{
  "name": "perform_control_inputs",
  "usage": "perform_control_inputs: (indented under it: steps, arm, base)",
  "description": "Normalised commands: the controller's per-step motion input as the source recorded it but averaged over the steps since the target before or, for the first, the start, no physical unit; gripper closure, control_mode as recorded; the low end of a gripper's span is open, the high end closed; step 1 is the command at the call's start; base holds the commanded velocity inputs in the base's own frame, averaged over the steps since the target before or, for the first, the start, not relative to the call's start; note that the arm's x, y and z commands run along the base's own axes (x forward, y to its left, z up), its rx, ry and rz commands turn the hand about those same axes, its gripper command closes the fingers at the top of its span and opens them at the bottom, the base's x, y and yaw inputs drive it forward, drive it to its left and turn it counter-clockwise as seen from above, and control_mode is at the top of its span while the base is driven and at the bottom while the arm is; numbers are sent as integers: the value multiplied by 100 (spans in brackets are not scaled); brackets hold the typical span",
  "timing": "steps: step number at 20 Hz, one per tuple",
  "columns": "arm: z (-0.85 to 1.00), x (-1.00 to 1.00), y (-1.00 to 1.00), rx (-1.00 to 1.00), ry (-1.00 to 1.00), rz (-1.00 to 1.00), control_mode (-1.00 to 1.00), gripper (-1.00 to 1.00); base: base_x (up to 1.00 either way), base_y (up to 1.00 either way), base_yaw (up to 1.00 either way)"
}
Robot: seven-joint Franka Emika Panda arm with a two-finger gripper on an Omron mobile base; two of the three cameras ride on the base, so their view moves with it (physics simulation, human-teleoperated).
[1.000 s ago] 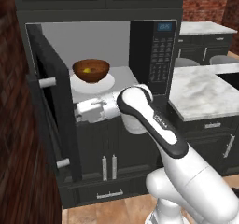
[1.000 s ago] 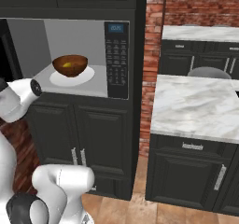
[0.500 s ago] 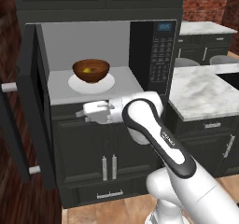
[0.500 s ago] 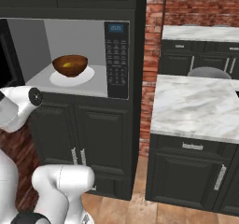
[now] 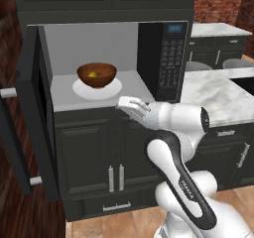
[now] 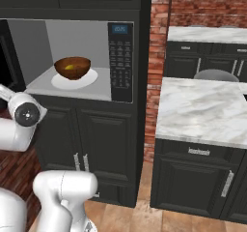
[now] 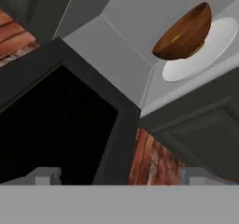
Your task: The microwave is finished heating the chicken drumstick and lemon. Take the bowl containing the food and place it on the dining counter.
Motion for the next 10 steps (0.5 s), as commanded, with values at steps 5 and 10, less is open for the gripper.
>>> perform_control_inputs:
  steps: [5, 10]
  arm:
    - [53, 21, -100, -20, 32, -58, -100, -100]
    - [57, 25, -67, -17, 44, -47, -100, -100]
  base:
    - [0, 0, 0]
    - [0, 0, 0]
